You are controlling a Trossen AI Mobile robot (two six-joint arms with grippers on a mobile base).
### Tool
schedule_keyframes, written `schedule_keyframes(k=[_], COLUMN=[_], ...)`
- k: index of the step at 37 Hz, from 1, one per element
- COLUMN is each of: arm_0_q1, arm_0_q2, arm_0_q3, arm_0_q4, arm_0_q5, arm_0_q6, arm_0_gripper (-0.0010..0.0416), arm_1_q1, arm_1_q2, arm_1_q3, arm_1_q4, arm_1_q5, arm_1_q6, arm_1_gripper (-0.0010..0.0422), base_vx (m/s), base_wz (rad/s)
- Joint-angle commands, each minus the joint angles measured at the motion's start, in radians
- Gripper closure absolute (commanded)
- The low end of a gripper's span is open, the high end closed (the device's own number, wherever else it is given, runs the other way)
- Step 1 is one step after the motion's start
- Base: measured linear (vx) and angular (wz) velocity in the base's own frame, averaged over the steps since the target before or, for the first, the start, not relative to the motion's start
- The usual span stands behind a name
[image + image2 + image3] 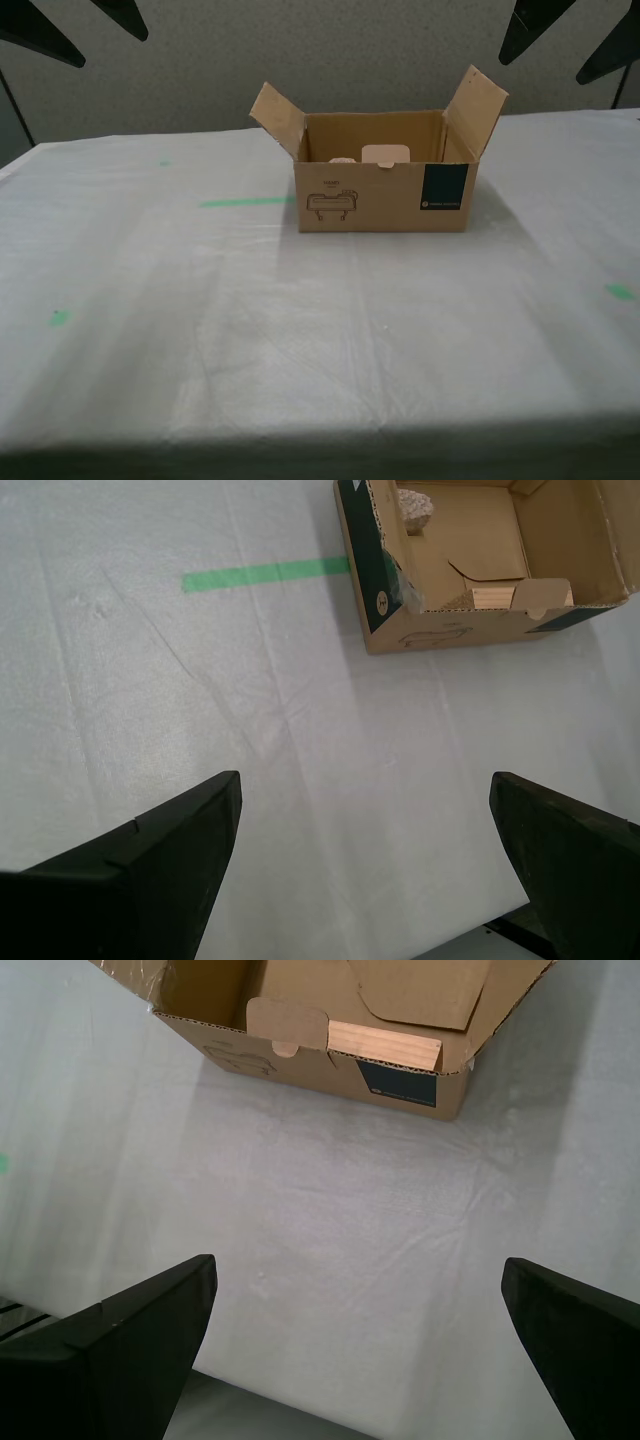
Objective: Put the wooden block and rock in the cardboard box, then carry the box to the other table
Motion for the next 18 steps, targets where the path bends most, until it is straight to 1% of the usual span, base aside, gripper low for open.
schedule_keyframes(k=[1,18], arm_0_q1=[0.001,0.001], arm_0_q2=[0.0,0.0], arm_0_q3=[0.0,0.0], arm_0_q4=[0.001,0.001], arm_0_q5=[-0.003,-0.003], arm_0_q6=[0.002,0.002], arm_0_gripper=[0.0007,0.0007], arm_1_q1=[0.0,0.0], arm_1_q2=[0.0,0.0], arm_1_q3=[0.0,0.0], arm_1_q4=[0.001,0.0], arm_1_q5=[0.002,0.002], arm_1_q6=[0.0,0.0], arm_1_gripper=[0.0073,0.0073], base_vx=[0.0,0.0], base_wz=[0.0,0.0])
